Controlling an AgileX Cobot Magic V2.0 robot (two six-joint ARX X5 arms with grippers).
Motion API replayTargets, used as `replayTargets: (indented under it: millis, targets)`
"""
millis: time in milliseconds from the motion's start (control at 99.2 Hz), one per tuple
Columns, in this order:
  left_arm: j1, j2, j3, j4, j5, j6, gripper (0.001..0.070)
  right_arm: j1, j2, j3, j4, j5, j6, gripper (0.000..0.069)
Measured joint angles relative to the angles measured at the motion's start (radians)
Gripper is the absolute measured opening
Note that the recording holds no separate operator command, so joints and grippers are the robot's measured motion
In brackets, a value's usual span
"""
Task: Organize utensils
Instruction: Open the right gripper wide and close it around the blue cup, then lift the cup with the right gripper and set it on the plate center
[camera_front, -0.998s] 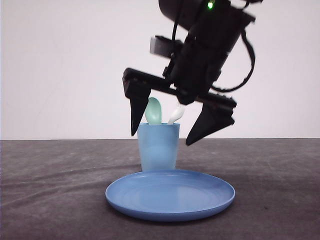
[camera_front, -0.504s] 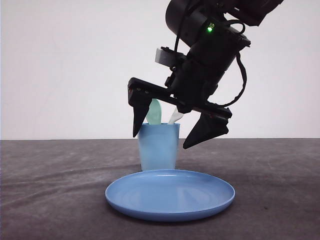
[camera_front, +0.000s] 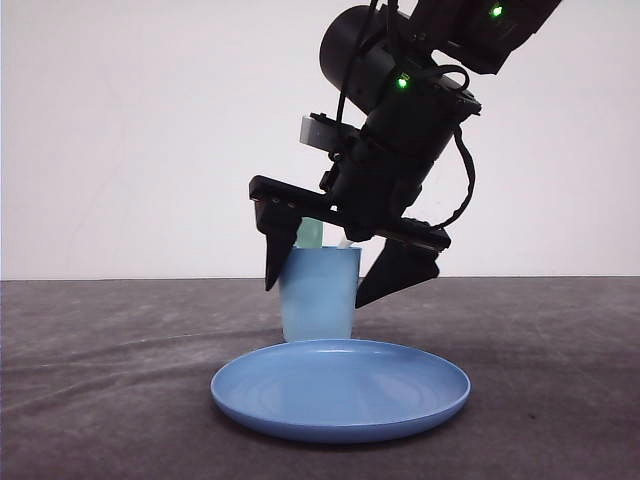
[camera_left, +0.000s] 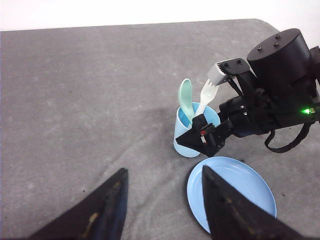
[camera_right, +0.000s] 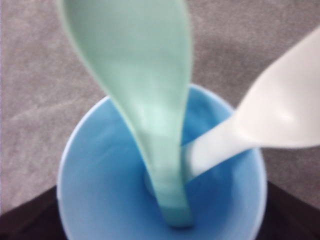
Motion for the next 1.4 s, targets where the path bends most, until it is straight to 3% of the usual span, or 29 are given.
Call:
replayTargets:
  millis: [71, 171, 454, 766, 978, 1190, 1401]
  targets:
    - [0.0, 0.0, 0.0, -0.001, 0.0, 0.0, 0.0276, 0.0, 0.0, 0.002, 0.0, 0.003, -0.003, 0.0451]
    - [0.0, 0.001, 0.0, -0.011, -0.003, 0.0, 0.0276, -0.003, -0.001, 0.004, -0.004, 0.003, -0.003, 0.041]
    - [0.0, 0.005, 0.0, -0.019, -0.021, 0.0, 0.0276, 0.0, -0.158, 0.004, -0.079, 0.0, -0.042, 0.0407]
    - [0.0, 0.005, 0.0, -0.019, -0.023, 0.0, 0.0276, 0.092, -0.43, 0.006, -0.31, 0.018, -0.169, 0.0406]
    - [0.0, 0.008, 0.0, -0.018, -0.026, 0.0, 0.0276, 0.178, -0.457, 0.006, -0.393, 0.087, -0.209, 0.0406]
    - [0.0, 0.014, 0.0, -0.018, -0.027, 0.0, 0.0276, 0.253, -0.454, -0.12, -0.293, 0.161, -0.212, 0.0403]
    - [0.0, 0.014, 0.0, -0.016, -0.027, 0.0, 0.0276, 0.258, -0.454, -0.311, -0.101, 0.164, -0.171, 0.0402]
